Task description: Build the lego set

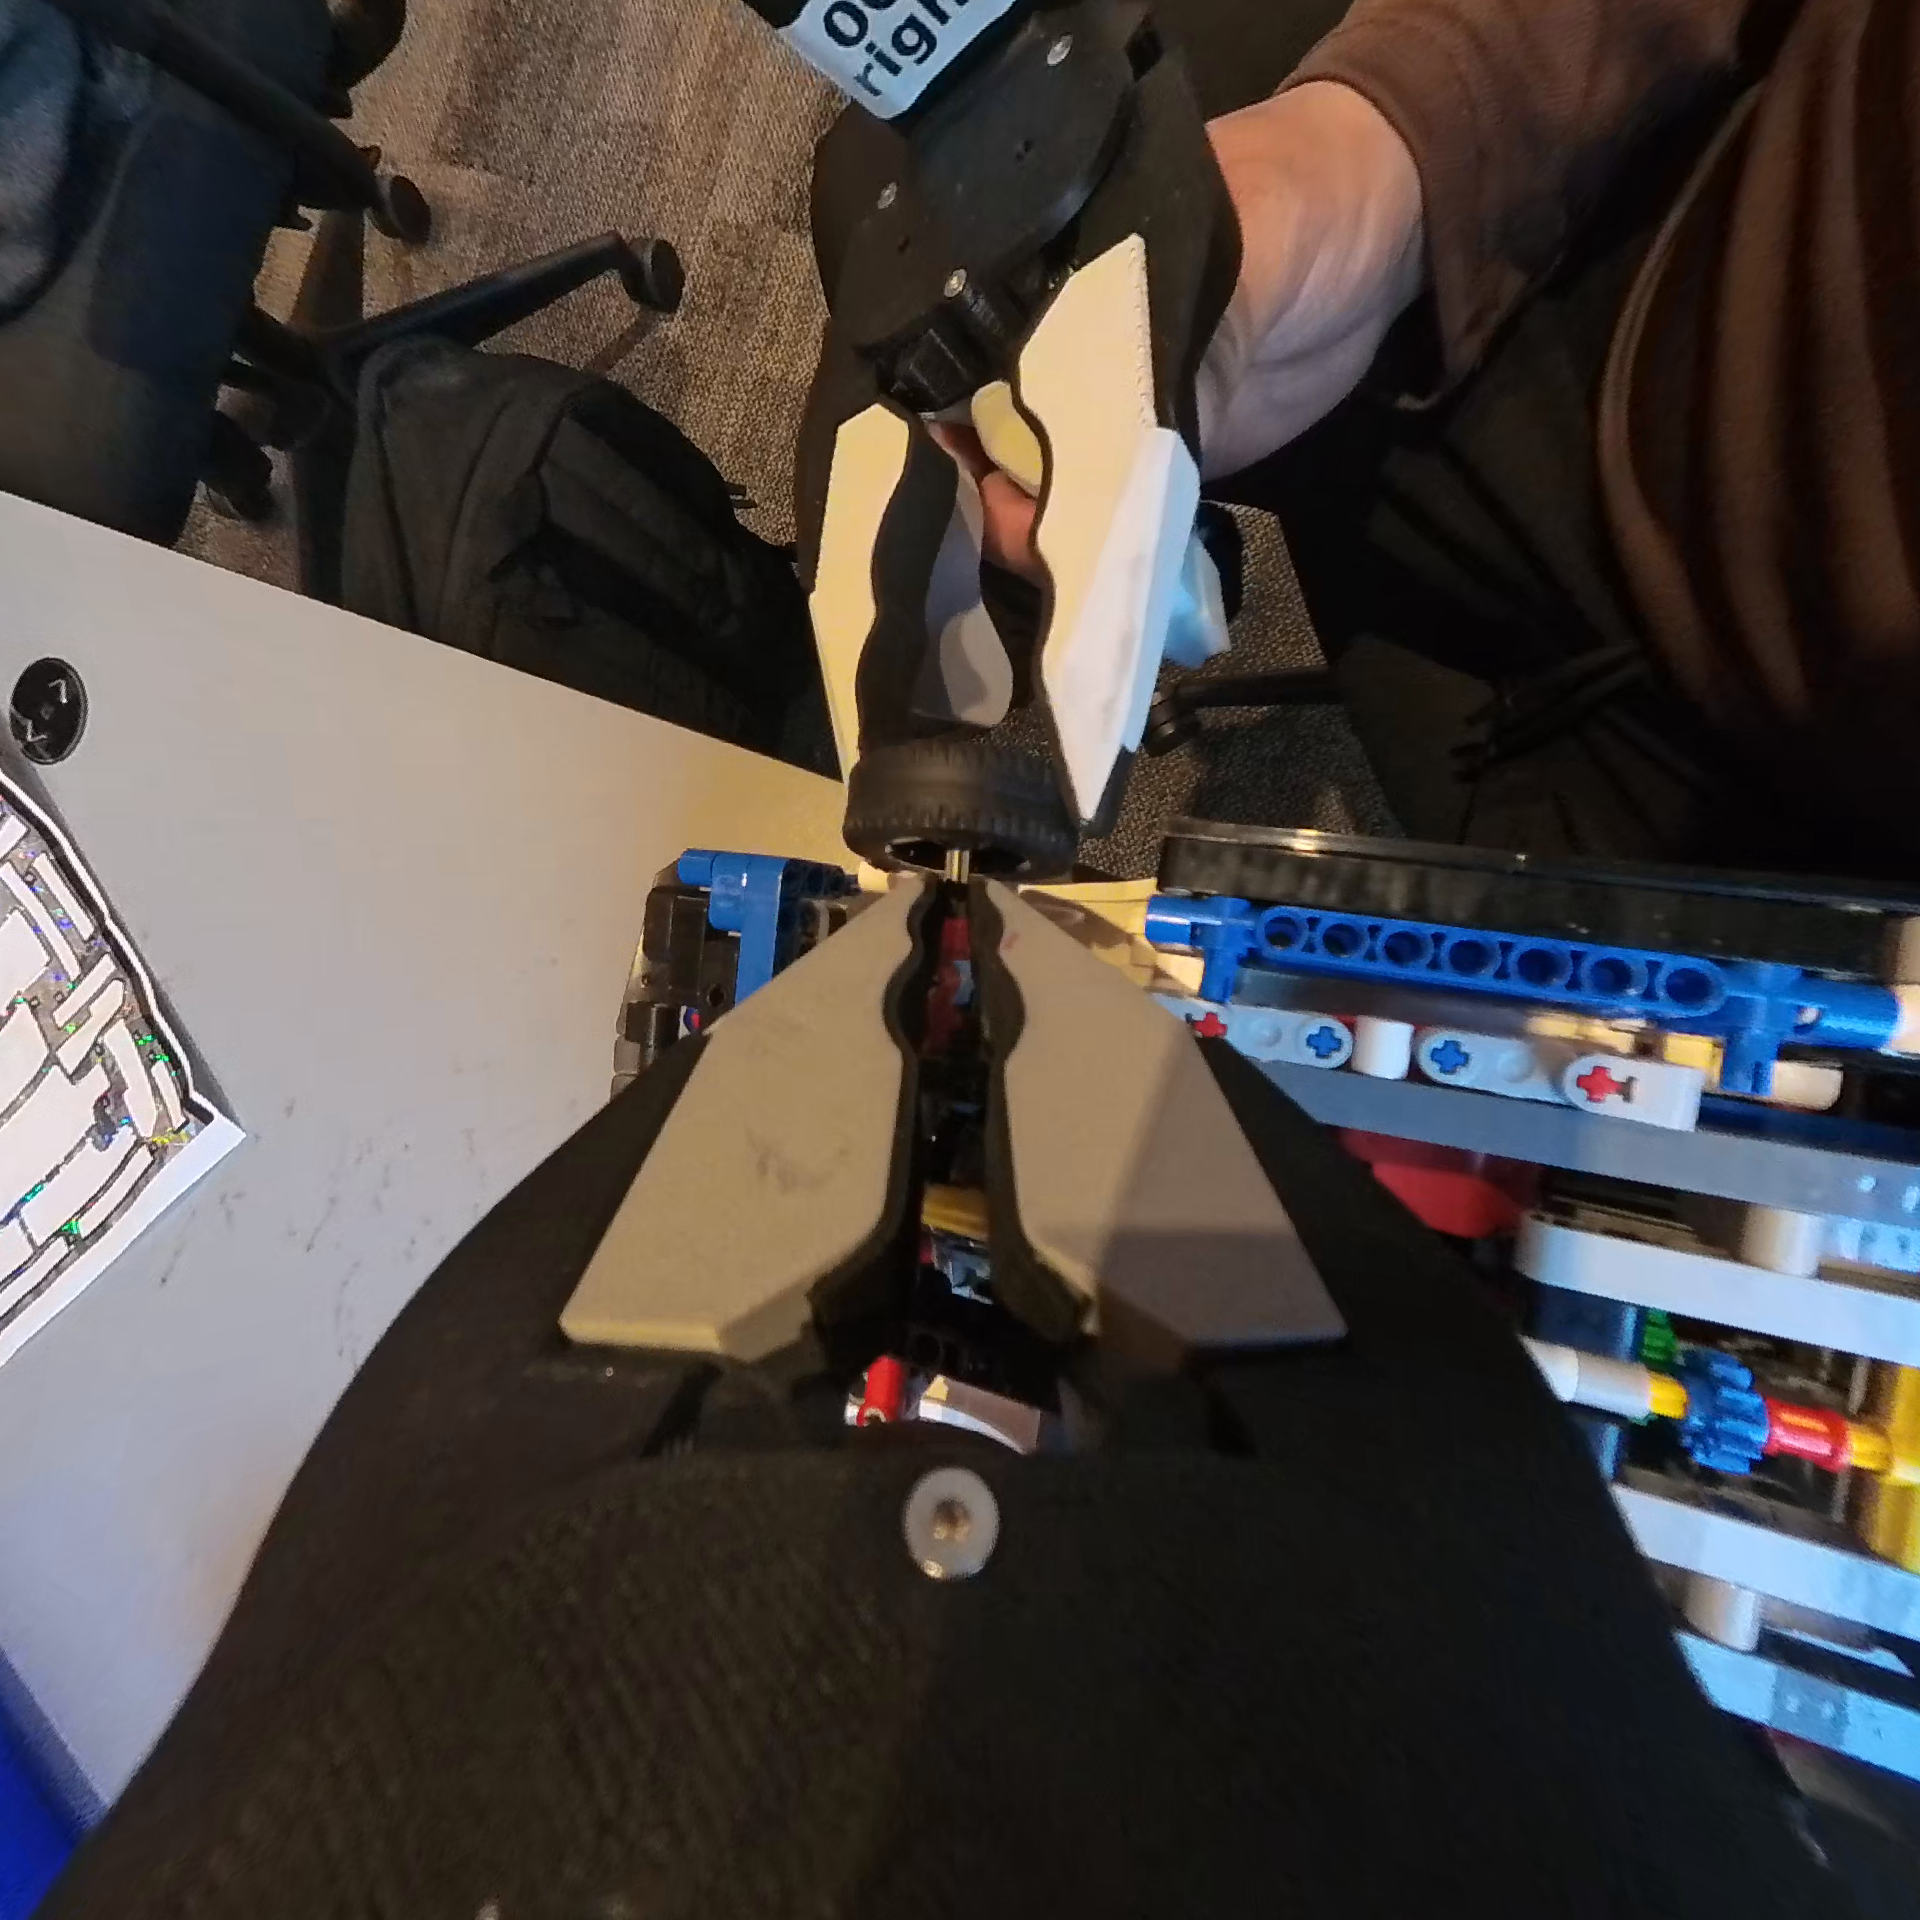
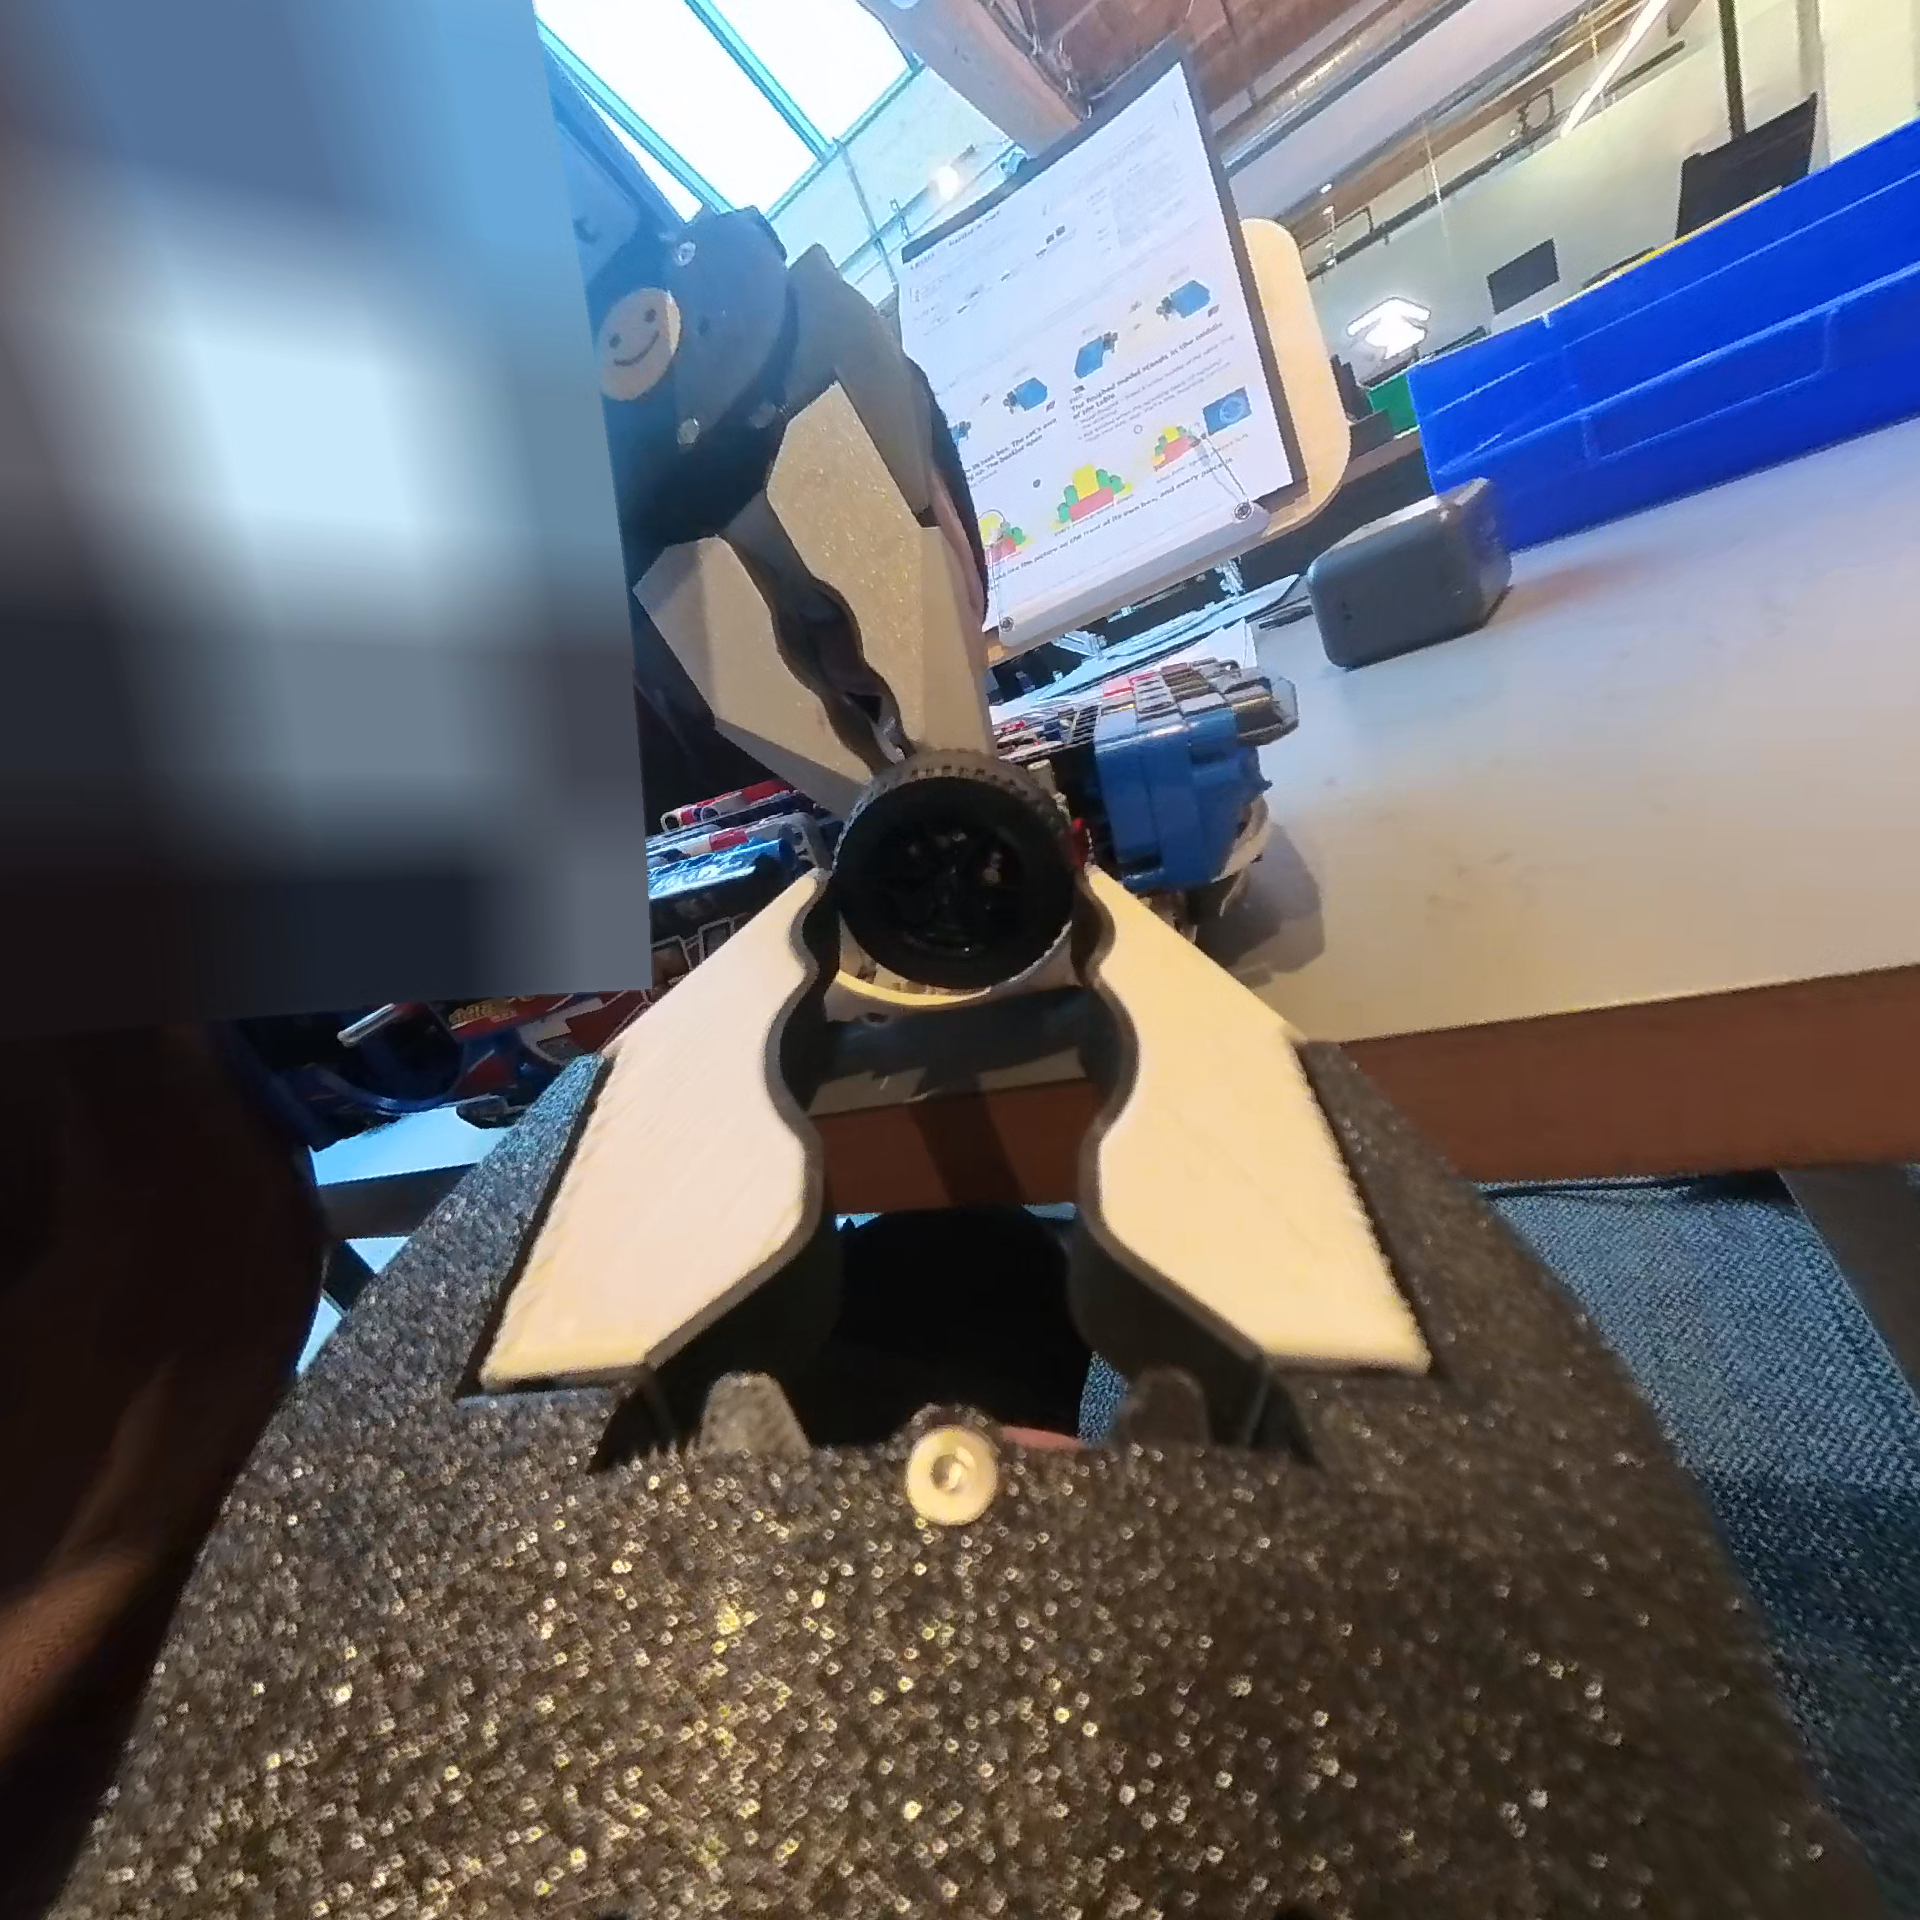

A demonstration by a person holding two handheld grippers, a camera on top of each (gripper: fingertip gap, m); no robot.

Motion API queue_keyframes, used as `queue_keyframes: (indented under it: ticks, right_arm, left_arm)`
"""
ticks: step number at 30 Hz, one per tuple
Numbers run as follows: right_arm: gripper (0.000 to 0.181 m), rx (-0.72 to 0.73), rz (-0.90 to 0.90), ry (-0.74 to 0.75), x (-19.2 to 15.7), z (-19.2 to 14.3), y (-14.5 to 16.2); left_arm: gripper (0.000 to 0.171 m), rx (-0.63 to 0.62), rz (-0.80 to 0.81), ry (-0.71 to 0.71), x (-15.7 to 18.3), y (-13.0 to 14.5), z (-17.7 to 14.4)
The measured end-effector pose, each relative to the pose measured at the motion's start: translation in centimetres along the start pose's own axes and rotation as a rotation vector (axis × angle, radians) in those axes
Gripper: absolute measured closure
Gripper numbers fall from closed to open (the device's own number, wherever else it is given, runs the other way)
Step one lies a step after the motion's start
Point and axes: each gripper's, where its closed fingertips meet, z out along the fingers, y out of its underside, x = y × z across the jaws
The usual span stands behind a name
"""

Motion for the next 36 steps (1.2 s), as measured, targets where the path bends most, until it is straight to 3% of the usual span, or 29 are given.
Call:
queue_keyframes:
  ticks: [13,16,22,28,30,34,36]
  right_arm:
    - [0.141,-0.158,-0.175,0.063,0.6,0.6,0.5]
    - [0.141,-0.209,-0.288,0.094,0.7,0.8,0.6]
    - [0.141,-0.370,-0.323,0.079,0.8,1.1,1.0]
    - [0.141,-0.447,-0.512,0.077,1.0,1.4,1.1]
    - [0.141,-0.456,-0.486,0.065,0.7,1.5,1.3]
    - [0.141,-0.476,-0.227,0.026,0.6,1.7,1.3]
    - [0.141,-0.478,-0.217,0.027,0.5,1.7,1.3]
  left_arm:
    - [0.171,0.013,-0.032,-0.005,-0.4,0.4,-0.1]
    - [0.171,0.032,-0.051,0.004,-0.3,0.5,-0.3]
    - [0.171,0.027,-0.082,0.009,-0.3,1.0,-0.5]
    - [0.171,0.027,-0.119,0.038,-0.2,1.2,-0.7]
    - [0.171,0.035,-0.123,0.048,0.0,1.3,-0.8]
    - [0.171,0.029,-0.140,0.026,-0.2,1.6,-0.9]
    - [0.171,0.035,-0.153,0.036,-0.1,1.4,-0.9]
